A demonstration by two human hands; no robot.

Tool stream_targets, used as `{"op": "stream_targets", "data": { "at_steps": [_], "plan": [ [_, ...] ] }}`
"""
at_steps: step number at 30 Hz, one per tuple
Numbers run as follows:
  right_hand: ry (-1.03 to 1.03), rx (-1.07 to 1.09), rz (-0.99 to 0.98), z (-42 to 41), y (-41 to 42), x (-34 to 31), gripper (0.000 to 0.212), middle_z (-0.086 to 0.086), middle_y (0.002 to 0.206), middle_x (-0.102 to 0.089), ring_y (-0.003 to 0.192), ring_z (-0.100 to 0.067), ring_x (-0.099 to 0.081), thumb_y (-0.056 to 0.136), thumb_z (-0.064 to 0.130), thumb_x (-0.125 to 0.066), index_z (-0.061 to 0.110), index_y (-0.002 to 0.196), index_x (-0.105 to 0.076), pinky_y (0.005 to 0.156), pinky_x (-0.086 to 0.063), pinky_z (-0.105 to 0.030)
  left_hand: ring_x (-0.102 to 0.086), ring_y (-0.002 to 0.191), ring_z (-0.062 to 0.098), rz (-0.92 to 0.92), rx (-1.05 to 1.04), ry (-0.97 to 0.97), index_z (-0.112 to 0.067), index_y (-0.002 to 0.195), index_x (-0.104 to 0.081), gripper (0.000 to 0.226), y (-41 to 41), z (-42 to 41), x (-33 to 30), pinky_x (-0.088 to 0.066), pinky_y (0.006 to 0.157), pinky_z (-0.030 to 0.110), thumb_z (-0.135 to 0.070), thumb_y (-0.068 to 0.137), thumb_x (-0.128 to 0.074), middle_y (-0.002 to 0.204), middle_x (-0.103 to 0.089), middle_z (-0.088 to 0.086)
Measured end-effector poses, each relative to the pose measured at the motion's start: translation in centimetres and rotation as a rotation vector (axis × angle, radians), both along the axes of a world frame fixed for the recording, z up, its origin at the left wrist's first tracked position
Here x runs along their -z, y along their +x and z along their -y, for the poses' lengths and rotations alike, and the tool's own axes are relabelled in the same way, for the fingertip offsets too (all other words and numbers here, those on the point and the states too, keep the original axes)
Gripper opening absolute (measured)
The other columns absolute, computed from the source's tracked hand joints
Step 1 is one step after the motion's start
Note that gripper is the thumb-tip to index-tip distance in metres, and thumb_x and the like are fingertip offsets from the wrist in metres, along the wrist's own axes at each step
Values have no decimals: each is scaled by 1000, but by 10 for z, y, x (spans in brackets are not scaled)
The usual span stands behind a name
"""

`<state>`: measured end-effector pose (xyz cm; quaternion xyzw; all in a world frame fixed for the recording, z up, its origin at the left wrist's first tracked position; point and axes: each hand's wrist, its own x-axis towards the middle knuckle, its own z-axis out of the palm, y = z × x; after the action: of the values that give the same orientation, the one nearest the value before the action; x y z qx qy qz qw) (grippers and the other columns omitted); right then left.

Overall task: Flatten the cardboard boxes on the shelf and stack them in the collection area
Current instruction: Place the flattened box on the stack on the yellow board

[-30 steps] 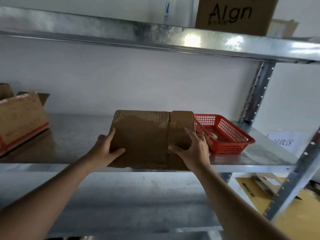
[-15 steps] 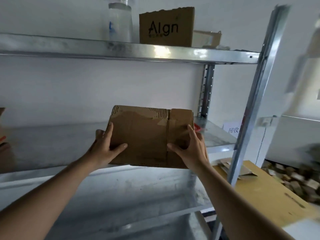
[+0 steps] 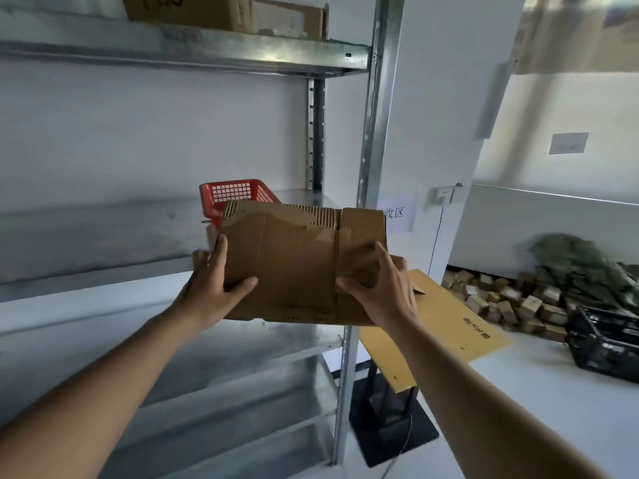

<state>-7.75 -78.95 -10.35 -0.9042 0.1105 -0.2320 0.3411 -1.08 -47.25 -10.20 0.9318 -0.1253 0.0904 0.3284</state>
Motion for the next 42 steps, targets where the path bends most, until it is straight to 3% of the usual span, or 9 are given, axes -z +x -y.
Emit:
{"op": "stream_targets", "data": {
  "at_steps": [3, 9, 12, 17, 20, 26, 34, 42],
  "plan": [
    [3, 31, -38, 47, -19, 13, 111, -2, 141, -42, 114, -20, -55, 70, 76, -77, 37, 160, -25, 75, -42, -31, -22, 152, 34, -59, 27, -5, -38, 161, 18, 111, -12, 52, 14, -31, 122, 49, -74, 87, -56, 162, -12, 10],
    [47, 137, -121, 134, -56, 39, 112, -3, 147, -39, 124, -21, -50, 73, 68, -80, 32, 162, -24, 84, -38, -28, -41, 136, 36, -120, 89, 11, -35, 163, 14, 108, -24, 152, 43, -37, 115, 45, -66, 91, -60, 141, -21, 7],
    [77, 196, -150, 174, -66, 53, 108, -3, 151, -38, 129, -23, -50, 76, 64, -81, 31, 162, -25, 84, -42, -30, -42, 136, 35, -152, 126, 0, -36, 163, 13, 107, -25, 202, 57, -37, 113, 44, -66, 91, -60, 144, -21, 5],
    [125, 279, -242, 232, -69, 78, 101, -9, 159, -30, 141, -31, -43, 81, 58, -79, 34, 162, -24, 111, -44, -45, -41, 140, 37, -192, 167, -18, -31, 166, 5, 106, -18, 278, 82, -36, 115, 42, -61, 91, -64, 149, -22, 14],
    [121, 317, -288, 265, -61, 93, 95, -11, 163, -25, 143, -36, -39, 83, 58, -74, 37, 161, -23, 117, -39, -47, -28, 150, 37, -220, 200, -22, -26, 166, 4, 107, -6, 320, 100, -31, 121, 45, -57, 92, -67, 159, -18, 19],
    [96, 394, -367, 330, -17, 115, 89, -12, 163, -24, 139, -40, -38, 84, 56, -67, 40, 159, -23, 115, -39, -49, -33, 146, 36, -226, 222, -43, -25, 166, 1, 107, 49, 397, 133, -35, 115, 46, -61, 90, -66, 154, -21, 19],
    [93, 387, -415, 379, 76, 140, 89, -11, 167, -16, 139, -41, -37, 84, 56, -68, 41, 159, -23, 114, -37, -50, -42, 140, 39, -292, 211, 55, -32, 164, 10, 108, 137, 448, 164, -47, 103, 46, -71, 89, -58, 156, -13, 10],
    [106, 277, -528, 420, 162, 181, 87, -12, 167, -16, 141, -41, -36, 83, 56, -68, 40, 158, -26, 113, -40, -50, -33, 146, 35, -394, 124, 108, -26, 164, 10, 109, 196, 478, 198, -41, 110, 46, -70, 91, -58, 157, -11, 7]
  ]
}}
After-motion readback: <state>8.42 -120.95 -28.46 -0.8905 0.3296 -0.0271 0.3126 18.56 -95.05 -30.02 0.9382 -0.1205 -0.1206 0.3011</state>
